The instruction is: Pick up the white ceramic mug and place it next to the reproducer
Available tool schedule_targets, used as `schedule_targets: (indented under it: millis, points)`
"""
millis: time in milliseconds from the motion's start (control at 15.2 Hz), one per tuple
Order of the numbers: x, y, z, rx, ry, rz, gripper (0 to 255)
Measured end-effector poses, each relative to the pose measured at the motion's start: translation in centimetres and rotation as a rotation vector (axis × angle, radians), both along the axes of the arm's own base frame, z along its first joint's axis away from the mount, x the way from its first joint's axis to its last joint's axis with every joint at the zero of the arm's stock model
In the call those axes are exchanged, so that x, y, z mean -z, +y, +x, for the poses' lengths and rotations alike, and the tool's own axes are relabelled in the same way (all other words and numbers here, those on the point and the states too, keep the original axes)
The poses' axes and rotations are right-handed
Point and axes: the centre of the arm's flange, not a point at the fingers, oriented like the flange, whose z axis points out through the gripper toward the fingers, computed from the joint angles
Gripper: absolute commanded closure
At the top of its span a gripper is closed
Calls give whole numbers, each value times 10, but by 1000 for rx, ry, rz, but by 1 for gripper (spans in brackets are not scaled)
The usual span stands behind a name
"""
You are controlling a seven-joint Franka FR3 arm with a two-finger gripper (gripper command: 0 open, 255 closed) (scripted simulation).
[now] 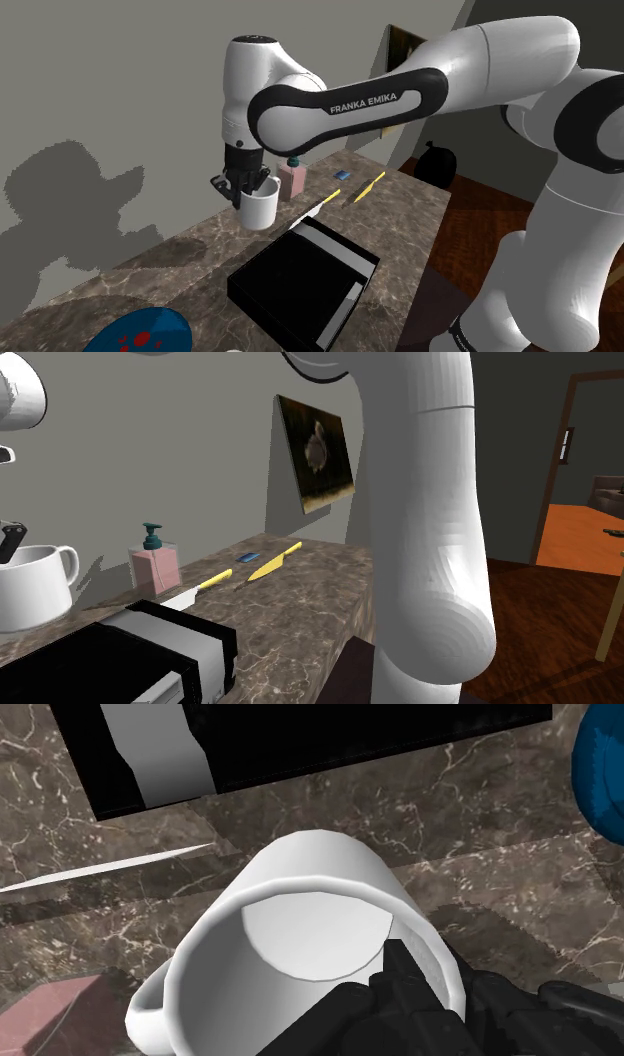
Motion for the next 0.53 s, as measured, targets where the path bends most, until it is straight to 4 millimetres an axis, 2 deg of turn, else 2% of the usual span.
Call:
schedule_targets:
  millis: [528]
  points:
    - [44,-1,1,0,0,0,255]
